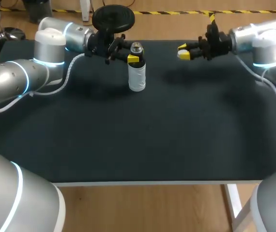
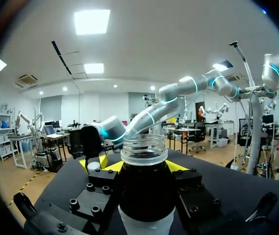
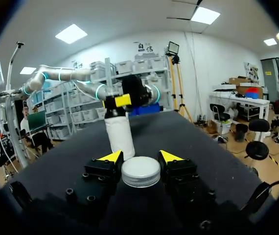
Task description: Unscrew the bottle cap
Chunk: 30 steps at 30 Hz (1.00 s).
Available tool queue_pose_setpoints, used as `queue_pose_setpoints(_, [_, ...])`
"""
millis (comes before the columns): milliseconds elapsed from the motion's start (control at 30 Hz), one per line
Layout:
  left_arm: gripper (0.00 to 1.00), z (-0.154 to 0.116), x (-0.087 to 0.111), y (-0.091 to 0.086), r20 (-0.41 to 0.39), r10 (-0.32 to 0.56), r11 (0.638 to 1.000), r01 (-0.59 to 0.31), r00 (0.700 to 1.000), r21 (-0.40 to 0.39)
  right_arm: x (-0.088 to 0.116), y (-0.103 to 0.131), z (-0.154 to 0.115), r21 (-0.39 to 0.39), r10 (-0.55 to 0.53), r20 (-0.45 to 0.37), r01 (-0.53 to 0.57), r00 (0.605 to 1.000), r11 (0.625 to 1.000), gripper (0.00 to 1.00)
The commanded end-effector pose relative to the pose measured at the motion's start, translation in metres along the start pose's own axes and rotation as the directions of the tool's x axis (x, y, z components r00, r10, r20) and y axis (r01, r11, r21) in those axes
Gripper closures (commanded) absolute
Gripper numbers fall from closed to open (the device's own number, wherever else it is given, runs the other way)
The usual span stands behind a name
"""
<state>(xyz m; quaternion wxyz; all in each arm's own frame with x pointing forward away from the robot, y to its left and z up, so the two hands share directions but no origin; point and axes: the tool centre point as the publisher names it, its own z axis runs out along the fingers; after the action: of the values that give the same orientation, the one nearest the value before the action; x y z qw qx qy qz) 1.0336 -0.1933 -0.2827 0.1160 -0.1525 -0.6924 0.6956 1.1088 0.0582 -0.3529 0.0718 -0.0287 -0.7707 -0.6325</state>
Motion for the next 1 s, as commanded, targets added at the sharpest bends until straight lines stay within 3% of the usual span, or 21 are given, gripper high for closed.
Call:
queue_pose_setpoints(33, [1.00, 0.001, 0.002, -0.002, 0.004, 0.001, 1.000, -0.001, 1.000, -0.003, 0.007, -0.011, -0.002, 0.034, 0.002, 0.208, -0.009, 0.978, 0.999, 1.00])
queue_pose_setpoints(500, [1.00, 0.001, 0.002, -0.002, 0.004, 0.001, 1.000, -0.001, 1.000, -0.003, 0.004, -0.041, -0.014, 0.114, 0.052, 0.312, -0.092, 0.949, 0.989, 1.00])
queue_pose_setpoints(600, [1.00, 0.001, 0.002, -0.002, 0.004, 0.001, 1.000, -0.001, 1.000, -0.003, 0.004, -0.042, -0.016, 0.118, 0.063, 0.315, -0.105, 0.947, 0.987, 0.35])
queue_pose_setpoints(633, [1.00, 0.001, 0.002, -0.002, 0.004, 0.001, 1.000, -0.001, 1.000, -0.003, 0.004, -0.043, -0.016, 0.119, 0.065, 0.315, -0.107, 0.947, 0.987, 0.00])
queue_pose_setpoints(933, [1.00, 0.001, 0.002, -0.002, 0.004, 0.001, 1.000, -0.001, 1.000, -0.003, 0.005, -0.036, -0.026, 0.092, 0.077, 0.352, -0.116, 0.933, 0.989, 0.00])
queue_pose_setpoints(1000, [0.59, 0.001, 0.002, -0.002, 0.004, 0.001, 1.000, -0.001, 1.000, -0.003, 0.007, -0.031, -0.030, 0.068, 0.092, 0.361, -0.124, 0.928, 0.990, 0.00])
